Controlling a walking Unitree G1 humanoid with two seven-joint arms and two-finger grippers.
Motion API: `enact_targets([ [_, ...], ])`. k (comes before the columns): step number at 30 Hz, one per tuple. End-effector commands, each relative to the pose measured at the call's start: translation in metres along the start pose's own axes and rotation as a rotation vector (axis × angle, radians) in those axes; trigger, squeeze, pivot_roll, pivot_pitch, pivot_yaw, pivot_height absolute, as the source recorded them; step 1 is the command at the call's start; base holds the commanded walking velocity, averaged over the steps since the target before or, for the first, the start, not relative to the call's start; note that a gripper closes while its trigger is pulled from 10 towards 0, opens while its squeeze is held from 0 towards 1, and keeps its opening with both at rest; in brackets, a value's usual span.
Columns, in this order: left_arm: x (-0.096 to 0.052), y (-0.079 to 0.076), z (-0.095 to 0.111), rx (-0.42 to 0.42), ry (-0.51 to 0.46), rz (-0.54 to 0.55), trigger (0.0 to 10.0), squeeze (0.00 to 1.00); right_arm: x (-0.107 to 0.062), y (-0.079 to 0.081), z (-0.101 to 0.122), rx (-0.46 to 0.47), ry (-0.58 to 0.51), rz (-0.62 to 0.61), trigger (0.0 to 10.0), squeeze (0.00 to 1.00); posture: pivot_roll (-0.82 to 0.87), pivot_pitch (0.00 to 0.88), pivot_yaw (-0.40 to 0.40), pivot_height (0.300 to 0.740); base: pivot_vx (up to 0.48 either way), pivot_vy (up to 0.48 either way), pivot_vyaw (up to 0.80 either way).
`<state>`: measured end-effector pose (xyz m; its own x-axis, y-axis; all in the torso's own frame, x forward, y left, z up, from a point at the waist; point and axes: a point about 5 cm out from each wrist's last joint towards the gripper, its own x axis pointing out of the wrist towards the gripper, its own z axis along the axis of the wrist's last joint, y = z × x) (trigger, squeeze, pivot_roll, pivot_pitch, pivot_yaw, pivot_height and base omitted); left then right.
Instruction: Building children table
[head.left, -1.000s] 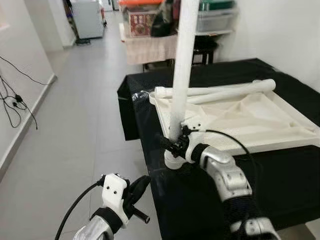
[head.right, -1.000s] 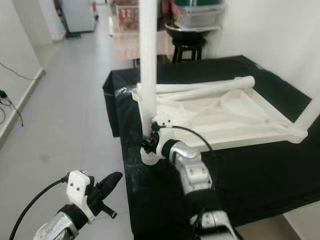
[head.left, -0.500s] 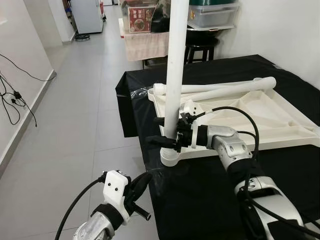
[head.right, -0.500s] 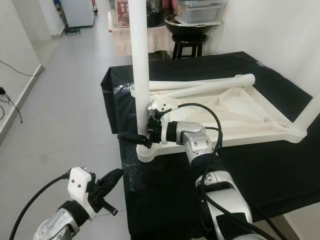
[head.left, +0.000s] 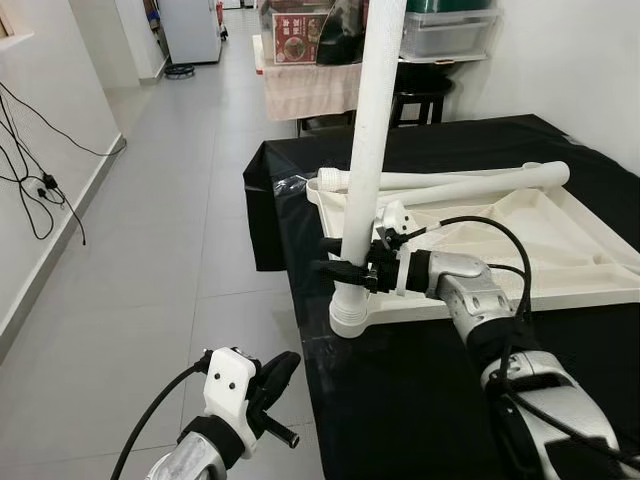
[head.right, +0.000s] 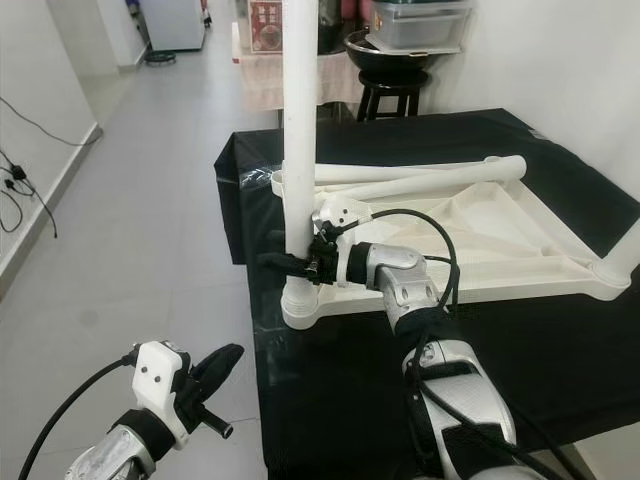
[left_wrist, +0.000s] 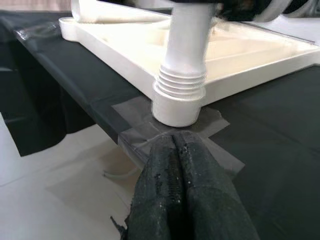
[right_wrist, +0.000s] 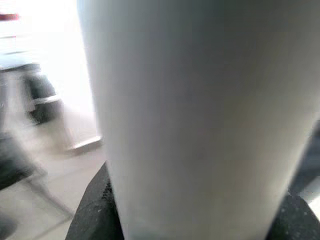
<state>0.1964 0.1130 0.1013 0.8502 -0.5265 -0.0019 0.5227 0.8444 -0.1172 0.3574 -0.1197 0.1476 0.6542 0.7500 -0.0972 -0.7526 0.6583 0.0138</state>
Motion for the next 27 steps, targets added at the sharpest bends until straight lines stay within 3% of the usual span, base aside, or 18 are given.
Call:
enact_targets([
  [1,-0.002,0.001,0.000,0.015,0.000,0.013,10.0,0.00,-0.026,-0.001,-0.051,0.105,0.237,-0.378,0.0,0.00,0.04,0.000,-0.037,0.740,0.000,0.000,0.00],
  [4,-0.003,0.003,0.000,0.019,0.002,0.011,10.0,0.00,-0.038,0.006,-0.056,0.132,0.259,-0.485,0.0,0.00,0.01,0.000,-0.013,0.740,0.000,0.000,0.00],
  [5,-0.003,0.005,0.000,0.020,0.004,0.004,10.0,0.00,-0.046,0.007,-0.053,0.097,0.262,-0.513,0.0,0.00,0.01,0.000,-0.009,0.740,0.000,0.000,0.00],
  [12,-0.001,0.006,0.000,0.032,0.013,-0.023,10.0,0.00,-0.048,0.007,-0.049,0.024,0.274,-0.462,0.0,0.00,0.00,0.000,-0.009,0.740,0.000,0.000,0.00],
  [13,0.000,0.007,0.000,0.036,0.014,-0.029,10.0,0.00,-0.047,0.007,-0.049,0.022,0.281,-0.454,6.0,0.00,0.00,0.000,-0.009,0.740,0.000,0.000,0.00],
  [14,0.001,0.007,0.000,0.037,0.014,-0.031,10.0,0.00,-0.044,0.008,-0.047,0.027,0.273,-0.423,10.0,0.00,0.00,0.000,-0.007,0.740,0.000,0.000,0.00],
  [15,0.001,0.007,0.000,0.037,0.014,-0.031,10.0,0.00,-0.044,0.008,-0.047,0.027,0.273,-0.423,10.0,0.00,0.00,0.000,-0.007,0.740,0.000,0.000,0.00],
  [16,0.002,0.007,0.000,0.034,0.012,-0.030,10.0,0.00,-0.041,0.007,-0.043,0.047,0.248,-0.417,10.0,1.00,0.00,0.000,-0.007,0.740,0.000,0.000,0.00],
  [21,0.004,0.008,0.000,0.026,0.009,-0.027,10.0,0.00,-0.025,0.009,-0.014,0.084,0.088,-0.287,10.0,1.00,0.00,0.000,-0.006,0.740,0.000,0.000,0.00],
  [22,0.005,0.008,0.000,0.022,0.006,-0.025,10.0,0.00,-0.017,0.014,0.006,0.074,0.000,-0.145,10.0,1.00,0.00,0.000,-0.006,0.740,0.000,0.000,0.00],
  [24,0.006,0.009,0.000,0.015,0.001,-0.019,10.0,0.00,-0.013,0.025,0.027,0.019,-0.074,0.094,10.0,1.00,0.00,0.000,-0.005,0.740,0.000,0.000,0.00],
  [26,0.006,0.009,0.000,0.015,0.001,-0.019,10.0,0.00,-0.013,0.025,0.027,0.019,-0.074,0.094,10.0,1.00,0.00,0.000,-0.005,0.740,0.000,0.000,0.00],
  [27,0.008,0.010,0.000,0.014,-0.001,-0.015,10.0,0.00,-0.011,0.026,0.030,-0.040,-0.061,0.203,10.0,0.81,0.02,0.000,-0.009,0.740,0.000,0.000,0.00],
])
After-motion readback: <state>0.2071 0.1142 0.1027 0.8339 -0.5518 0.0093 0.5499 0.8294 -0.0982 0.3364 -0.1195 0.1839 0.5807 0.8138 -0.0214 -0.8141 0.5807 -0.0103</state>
